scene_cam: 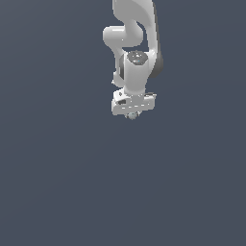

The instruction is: Pick up the object and move it to a goal position.

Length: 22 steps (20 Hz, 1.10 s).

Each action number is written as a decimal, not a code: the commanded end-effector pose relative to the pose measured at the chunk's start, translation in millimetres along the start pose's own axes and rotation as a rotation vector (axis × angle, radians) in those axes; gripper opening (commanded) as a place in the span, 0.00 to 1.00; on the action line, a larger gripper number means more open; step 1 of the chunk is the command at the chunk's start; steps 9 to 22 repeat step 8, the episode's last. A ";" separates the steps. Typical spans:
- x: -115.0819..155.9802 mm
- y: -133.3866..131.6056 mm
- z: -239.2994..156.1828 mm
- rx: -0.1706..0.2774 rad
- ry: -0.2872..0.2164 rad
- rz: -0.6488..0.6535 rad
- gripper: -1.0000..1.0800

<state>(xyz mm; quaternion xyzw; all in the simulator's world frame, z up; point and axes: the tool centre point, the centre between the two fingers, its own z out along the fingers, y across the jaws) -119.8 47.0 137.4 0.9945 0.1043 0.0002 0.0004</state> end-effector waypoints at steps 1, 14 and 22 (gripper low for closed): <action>-5.6 -1.9 -7.5 0.000 0.000 0.000 0.00; -11.2 -4.0 -15.7 0.000 0.000 0.000 0.00; -11.2 -4.0 -15.7 0.000 0.000 0.000 0.00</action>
